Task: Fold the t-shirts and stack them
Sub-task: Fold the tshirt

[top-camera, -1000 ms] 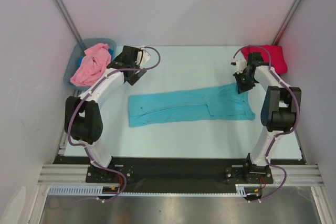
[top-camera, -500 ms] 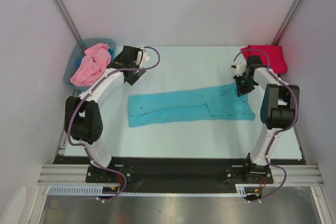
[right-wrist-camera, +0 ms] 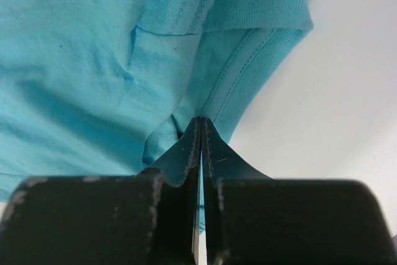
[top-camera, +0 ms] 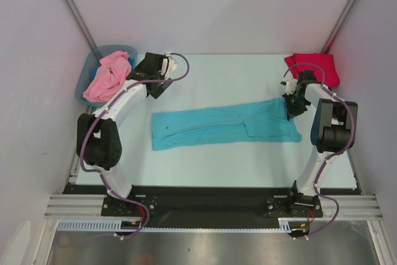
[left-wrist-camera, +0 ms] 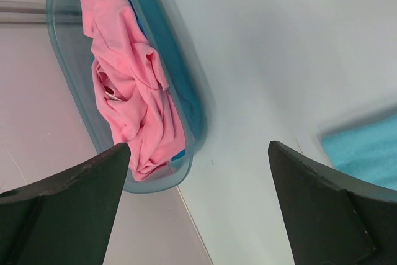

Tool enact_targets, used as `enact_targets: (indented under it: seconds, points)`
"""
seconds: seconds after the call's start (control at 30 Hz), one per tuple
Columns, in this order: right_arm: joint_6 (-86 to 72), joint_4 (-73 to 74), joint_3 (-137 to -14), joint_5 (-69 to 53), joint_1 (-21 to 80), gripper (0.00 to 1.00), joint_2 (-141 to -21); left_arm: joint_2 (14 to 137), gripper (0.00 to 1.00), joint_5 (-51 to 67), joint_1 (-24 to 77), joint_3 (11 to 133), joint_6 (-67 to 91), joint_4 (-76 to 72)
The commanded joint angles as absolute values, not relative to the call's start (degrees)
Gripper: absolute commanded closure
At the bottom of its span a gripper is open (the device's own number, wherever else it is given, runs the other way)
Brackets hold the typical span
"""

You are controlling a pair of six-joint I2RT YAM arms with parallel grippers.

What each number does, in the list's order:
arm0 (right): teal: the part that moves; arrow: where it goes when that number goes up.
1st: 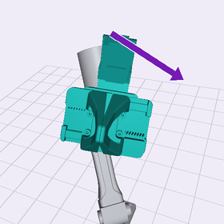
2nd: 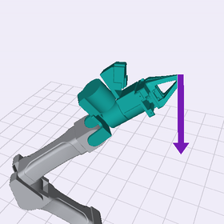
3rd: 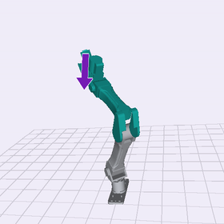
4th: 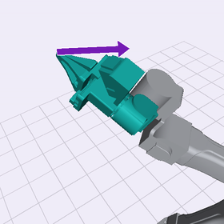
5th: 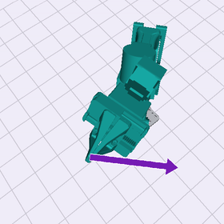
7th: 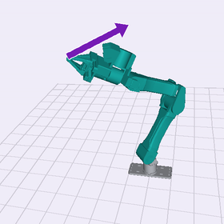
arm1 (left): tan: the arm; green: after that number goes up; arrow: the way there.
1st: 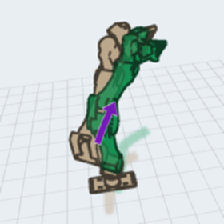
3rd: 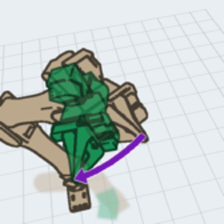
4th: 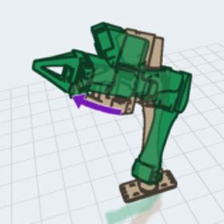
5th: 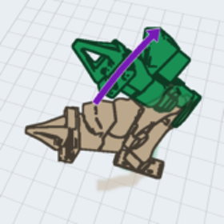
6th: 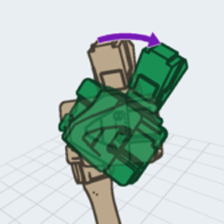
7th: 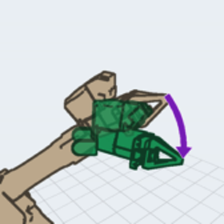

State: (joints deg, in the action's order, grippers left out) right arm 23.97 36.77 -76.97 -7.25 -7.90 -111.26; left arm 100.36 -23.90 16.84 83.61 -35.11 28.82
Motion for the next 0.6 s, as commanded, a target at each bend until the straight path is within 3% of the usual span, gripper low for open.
enact_targets:
  seconds: [0.0, 0.57]
  points:
    - [23.12, 34.28, -77.6, -6.42, -8.09, 1.0, -112.67, 100.46, 0.0, -24.87, 16.79, 86.22, -35.68, 27.6]
    - [23.82, 33.31, -94.29, -5.63, -6.24, 1.0, -128.84, 97.56, 0.0, -28.65, 16.79, 81.12, -42.1, 25.66]
